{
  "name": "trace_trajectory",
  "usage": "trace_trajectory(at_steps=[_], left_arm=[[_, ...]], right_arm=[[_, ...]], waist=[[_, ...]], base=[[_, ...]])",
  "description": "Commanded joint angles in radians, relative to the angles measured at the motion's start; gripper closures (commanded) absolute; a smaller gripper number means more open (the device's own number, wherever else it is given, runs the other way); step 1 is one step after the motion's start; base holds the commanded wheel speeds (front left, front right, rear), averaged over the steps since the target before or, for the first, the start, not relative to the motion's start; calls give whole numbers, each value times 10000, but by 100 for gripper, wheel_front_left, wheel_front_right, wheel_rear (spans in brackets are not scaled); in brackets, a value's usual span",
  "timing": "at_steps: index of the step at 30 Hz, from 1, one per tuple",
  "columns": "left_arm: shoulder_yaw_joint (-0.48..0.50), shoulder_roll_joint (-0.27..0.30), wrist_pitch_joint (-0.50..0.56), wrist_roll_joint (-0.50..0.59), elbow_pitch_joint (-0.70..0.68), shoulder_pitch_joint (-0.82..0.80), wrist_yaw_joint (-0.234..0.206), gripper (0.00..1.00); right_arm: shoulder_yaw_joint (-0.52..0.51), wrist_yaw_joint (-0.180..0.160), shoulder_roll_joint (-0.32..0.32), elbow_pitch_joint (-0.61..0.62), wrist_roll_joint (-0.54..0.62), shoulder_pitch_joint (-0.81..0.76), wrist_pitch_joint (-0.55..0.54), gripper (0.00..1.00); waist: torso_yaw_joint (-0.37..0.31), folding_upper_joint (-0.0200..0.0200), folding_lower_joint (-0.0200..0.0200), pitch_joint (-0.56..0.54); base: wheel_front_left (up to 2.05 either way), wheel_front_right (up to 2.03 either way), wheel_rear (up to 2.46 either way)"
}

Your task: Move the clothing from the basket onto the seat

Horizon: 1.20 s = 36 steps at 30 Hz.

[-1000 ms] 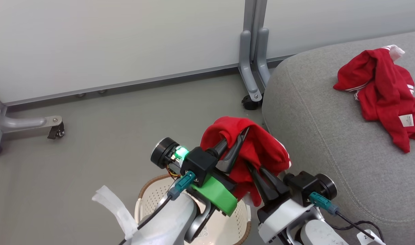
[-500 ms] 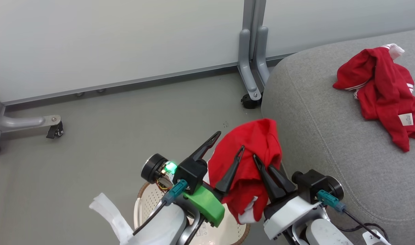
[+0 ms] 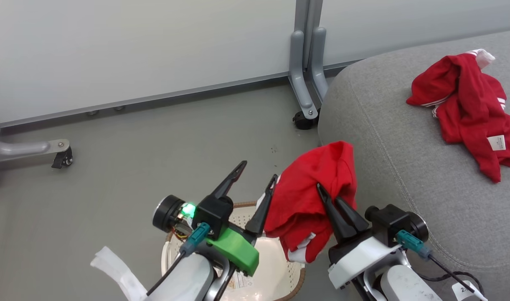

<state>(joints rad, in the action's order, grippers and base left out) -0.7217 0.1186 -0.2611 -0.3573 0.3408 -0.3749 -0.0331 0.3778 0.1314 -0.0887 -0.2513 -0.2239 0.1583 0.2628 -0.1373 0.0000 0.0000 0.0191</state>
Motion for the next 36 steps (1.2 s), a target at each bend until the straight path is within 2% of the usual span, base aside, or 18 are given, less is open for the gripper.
trace_trajectory(at_steps=[1,9,17,27,36], left_arm=[[76,138,-38,74,-29,213,-71,0],[1026,509,-42,350,-779,799,-573,0],[2313,831,-34,1046,-1958,1934,-956,0],[3471,943,-33,1980,-3026,3016,-754,0],[3773,954,-35,2579,-3335,2556,-364,0]], right_arm=[[-53,-12,-64,123,108,-44,30,100],[-615,-12,-211,1005,357,-210,29,100],[-1633,-14,-248,2293,707,-699,29,100],[-3307,-14,-84,3584,933,-1524,29,100],[-4872,-12,43,4320,719,-1192,29,100]], waist=[[-72,0,0,34],[-684,0,0,370],[-1783,0,0,966],[-2977,0,0,1688],[-3163,0,0,2789]], base=[[0,0,0],[0,0,0],[0,0,0],[0,0,0],[0,0,0]])
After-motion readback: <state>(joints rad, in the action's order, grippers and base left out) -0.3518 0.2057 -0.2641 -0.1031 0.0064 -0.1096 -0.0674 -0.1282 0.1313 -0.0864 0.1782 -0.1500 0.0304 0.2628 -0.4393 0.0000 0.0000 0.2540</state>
